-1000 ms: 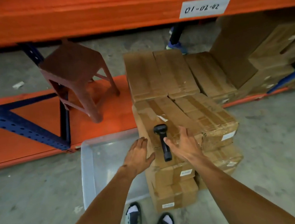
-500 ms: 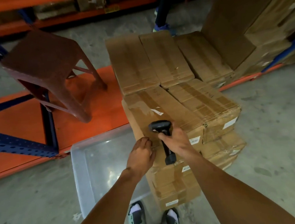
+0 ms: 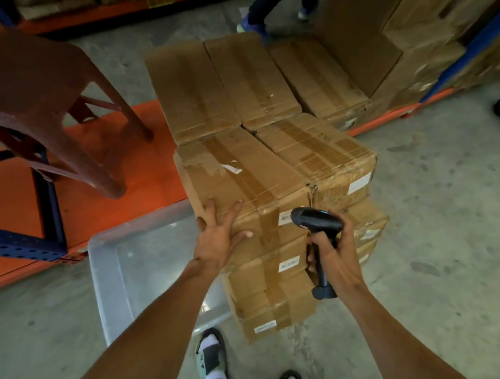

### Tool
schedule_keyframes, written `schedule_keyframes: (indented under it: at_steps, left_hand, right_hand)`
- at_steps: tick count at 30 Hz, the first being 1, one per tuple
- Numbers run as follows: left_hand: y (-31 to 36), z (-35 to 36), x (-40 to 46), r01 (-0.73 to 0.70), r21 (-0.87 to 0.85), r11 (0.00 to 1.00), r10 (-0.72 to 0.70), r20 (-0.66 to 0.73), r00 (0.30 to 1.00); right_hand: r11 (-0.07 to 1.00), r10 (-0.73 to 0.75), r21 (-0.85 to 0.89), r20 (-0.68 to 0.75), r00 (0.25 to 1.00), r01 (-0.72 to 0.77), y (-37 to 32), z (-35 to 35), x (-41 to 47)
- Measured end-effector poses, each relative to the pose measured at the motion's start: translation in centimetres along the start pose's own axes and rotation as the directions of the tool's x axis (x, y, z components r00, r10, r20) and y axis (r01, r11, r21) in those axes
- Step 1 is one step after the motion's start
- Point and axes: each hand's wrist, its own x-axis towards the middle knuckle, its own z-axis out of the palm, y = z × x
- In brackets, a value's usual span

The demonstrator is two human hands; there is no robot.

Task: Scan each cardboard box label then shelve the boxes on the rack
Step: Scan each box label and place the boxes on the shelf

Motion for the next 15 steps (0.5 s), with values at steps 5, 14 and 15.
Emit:
schedule_keyframes:
  at_steps: [5, 14, 15]
  left_hand:
    - [0.0, 0.5, 0.4, 0.012, 0.038, 0.999, -0.009, -0.070, 0.998]
    - [-0.2, 1.2, 0.4, -0.013, 0.045, 0.999, 0.021, -0.180, 0.983]
    - [-0.4, 1.2, 0.4, -0.019, 0.040, 0.999, 0.026, -0.183, 0.983]
  right_hand:
    - [0.994, -0.098, -0.045, 0.000, 0.995, 0.098, 1.0, -0.3, 0.1]
    - [0.965, -0.255, -0.071, -0.021, 0.967, 0.253, 4.6, 0.6, -0.9]
    - [0.964, -0.259, -0.066, -0.026, 0.966, 0.257, 4.9, 0.5, -0.9]
